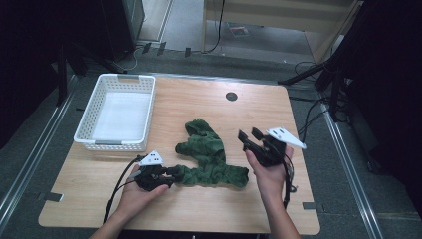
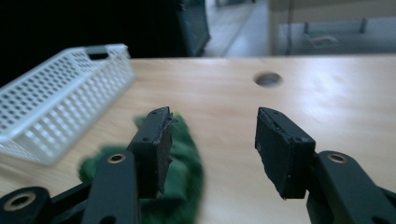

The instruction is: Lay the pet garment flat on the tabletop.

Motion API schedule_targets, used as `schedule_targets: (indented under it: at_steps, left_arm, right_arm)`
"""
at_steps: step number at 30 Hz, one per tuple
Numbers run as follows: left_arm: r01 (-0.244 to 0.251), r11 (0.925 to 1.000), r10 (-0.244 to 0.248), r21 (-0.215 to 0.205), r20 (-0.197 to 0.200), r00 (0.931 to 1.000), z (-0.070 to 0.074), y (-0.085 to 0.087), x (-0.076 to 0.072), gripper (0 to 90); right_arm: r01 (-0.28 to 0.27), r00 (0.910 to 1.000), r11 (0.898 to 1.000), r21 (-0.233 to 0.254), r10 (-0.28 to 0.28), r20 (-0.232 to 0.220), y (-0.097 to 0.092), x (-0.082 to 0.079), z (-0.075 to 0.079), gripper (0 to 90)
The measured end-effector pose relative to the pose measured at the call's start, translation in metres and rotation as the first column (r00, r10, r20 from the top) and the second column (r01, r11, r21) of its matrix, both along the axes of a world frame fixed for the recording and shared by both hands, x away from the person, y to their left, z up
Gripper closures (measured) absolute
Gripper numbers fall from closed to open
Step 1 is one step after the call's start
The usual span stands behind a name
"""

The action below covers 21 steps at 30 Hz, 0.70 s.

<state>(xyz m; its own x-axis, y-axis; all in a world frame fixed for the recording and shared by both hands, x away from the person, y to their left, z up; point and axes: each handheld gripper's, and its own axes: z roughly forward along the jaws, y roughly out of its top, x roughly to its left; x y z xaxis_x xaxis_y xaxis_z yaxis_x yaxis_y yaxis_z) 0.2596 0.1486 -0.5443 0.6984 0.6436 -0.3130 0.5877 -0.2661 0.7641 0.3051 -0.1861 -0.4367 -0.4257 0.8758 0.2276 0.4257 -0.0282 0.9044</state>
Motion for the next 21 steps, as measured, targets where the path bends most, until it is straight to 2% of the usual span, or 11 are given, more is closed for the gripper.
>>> schedule_targets:
  at_steps: [1,2,3,7,13,15,17,18,19,20,21]
  left_arm:
    - [-0.008,1.0000,0.008,0.000,-0.003,1.0000,0.000,0.000,0.000,60.4]
    - [-0.011,0.9999,0.011,-0.004,-0.004,0.9999,-0.001,0.000,0.000,59.5]
    - [-0.014,0.9999,0.014,-0.005,-0.004,0.9999,-0.001,0.000,0.000,59.2]
    - [-0.025,0.9997,0.025,-0.004,-0.008,0.9997,-0.003,-0.001,0.000,60.1]
    - [-0.051,0.9985,0.051,0.021,-0.017,0.9985,-0.007,-0.004,0.001,63.4]
    - [-0.054,0.9980,0.054,0.034,-0.021,0.9983,-0.008,-0.005,0.001,67.5]
    - [-0.045,0.9986,0.046,0.029,-0.036,0.9983,-0.008,-0.005,0.002,72.4]
    - [-0.038,0.9990,0.039,0.025,-0.043,0.9983,-0.008,-0.005,0.002,79.3]
    - [-0.033,0.9990,0.034,0.029,-0.042,0.9986,-0.008,-0.005,0.002,83.1]
    - [-0.031,0.9990,0.032,0.032,-0.040,0.9987,-0.008,-0.006,0.001,85.7]
    - [-0.026,0.9991,0.027,0.034,-0.040,0.9988,-0.008,-0.006,0.001,87.0]
  right_arm:
    - [-0.036,0.9993,0.999,-0.006,0.036,-0.010,0.010,0.009,0.003,49.5]
    - [-0.097,0.9947,0.995,-0.008,0.096,-0.035,0.025,0.022,0.003,49.2]
    - [-0.127,0.9903,0.992,-0.014,0.126,-0.057,0.033,0.030,0.001,49.3]
    - [-0.227,0.9695,0.968,-0.107,0.214,-0.120,0.076,0.068,-0.016,50.5]
    - [-0.314,0.9317,0.921,-0.229,0.253,-0.261,0.120,0.112,-0.054,44.4]
    - [-0.322,0.9206,0.897,-0.302,0.223,-0.321,0.130,0.121,-0.067,46.0]
    - [-0.308,0.9178,0.884,-0.353,0.178,-0.355,0.135,0.125,-0.076,54.1]
    - [-0.285,0.9259,0.875,-0.391,0.146,-0.348,0.136,0.127,-0.080,66.5]
    - [-0.272,0.9272,0.872,-0.407,0.124,-0.353,0.135,0.130,-0.081,76.4]
    - [-0.262,0.9286,0.879,-0.397,0.118,-0.352,0.133,0.132,-0.082,85.3]
    - [-0.244,0.9306,0.893,-0.377,0.107,-0.350,0.129,0.135,-0.080,90.0]
